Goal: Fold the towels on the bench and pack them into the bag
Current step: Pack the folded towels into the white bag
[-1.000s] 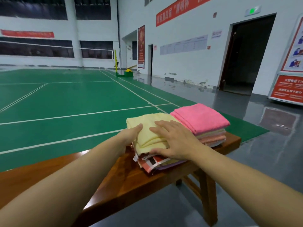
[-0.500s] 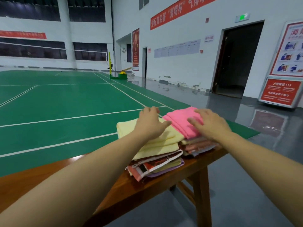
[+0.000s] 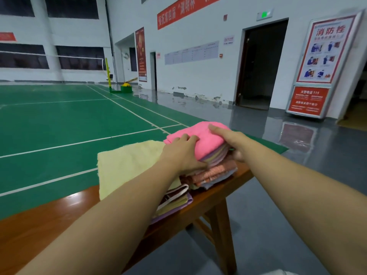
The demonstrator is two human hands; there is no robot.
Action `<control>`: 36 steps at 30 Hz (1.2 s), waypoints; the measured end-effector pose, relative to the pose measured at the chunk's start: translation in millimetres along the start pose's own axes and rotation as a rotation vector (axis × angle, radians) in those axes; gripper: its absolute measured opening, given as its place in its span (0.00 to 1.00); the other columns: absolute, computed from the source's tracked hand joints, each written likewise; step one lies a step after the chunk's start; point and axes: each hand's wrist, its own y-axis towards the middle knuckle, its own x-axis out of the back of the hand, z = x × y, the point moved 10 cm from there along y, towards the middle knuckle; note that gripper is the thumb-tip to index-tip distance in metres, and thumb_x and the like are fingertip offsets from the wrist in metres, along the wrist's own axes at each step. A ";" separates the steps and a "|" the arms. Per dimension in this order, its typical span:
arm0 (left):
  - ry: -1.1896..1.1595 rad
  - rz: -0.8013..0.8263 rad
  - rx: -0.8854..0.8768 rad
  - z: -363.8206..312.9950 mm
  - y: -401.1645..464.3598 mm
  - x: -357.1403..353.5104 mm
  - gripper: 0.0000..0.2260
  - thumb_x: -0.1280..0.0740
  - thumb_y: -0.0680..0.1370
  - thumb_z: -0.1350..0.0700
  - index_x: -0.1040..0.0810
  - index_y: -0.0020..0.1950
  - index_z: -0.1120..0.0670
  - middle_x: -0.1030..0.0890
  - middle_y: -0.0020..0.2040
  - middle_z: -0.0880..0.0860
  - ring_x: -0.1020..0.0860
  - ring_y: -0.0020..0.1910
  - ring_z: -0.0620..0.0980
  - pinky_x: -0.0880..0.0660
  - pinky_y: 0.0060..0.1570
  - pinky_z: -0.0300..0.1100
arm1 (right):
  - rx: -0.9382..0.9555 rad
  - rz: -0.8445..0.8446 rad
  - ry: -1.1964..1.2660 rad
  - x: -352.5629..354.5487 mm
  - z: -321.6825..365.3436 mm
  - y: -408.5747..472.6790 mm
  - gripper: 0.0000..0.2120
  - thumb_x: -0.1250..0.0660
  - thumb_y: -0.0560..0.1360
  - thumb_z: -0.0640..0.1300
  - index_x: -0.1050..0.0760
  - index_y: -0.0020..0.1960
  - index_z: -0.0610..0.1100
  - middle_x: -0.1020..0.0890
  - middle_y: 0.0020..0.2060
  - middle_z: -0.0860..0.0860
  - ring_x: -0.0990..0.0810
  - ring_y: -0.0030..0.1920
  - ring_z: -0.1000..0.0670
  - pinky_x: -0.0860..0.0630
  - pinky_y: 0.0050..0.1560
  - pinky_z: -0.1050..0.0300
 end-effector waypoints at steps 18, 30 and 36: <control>-1.483 -0.099 0.687 -10.0 8.3 24.2 0.66 0.29 0.44 0.17 0.37 0.75 0.51 0.26 0.69 0.58 0.23 0.63 0.63 0.23 0.60 0.62 | 0.267 -0.102 0.513 47.1 89.5 -64.0 0.35 0.15 0.60 0.43 0.25 0.60 0.32 0.15 0.48 0.40 0.14 0.45 0.41 0.16 0.40 0.45; -2.610 0.338 0.281 -235.0 -15.8 -29.5 0.42 0.43 0.72 0.23 0.23 0.71 0.54 0.22 0.68 0.63 0.25 0.69 0.64 0.25 0.63 0.62 | 0.295 -0.265 0.585 200.5 64.8 -120.4 0.44 0.15 0.56 0.48 0.28 0.66 0.37 0.17 0.55 0.40 0.16 0.50 0.42 0.17 0.38 0.50; -2.414 0.566 0.304 -282.0 -36.0 -98.5 0.37 0.40 0.75 0.27 0.25 0.72 0.53 0.21 0.67 0.59 0.22 0.66 0.61 0.30 0.69 0.64 | 0.226 -0.564 0.411 309.5 -80.2 -144.5 0.29 0.15 0.59 0.50 0.21 0.54 0.40 0.14 0.51 0.44 0.15 0.47 0.45 0.17 0.47 0.46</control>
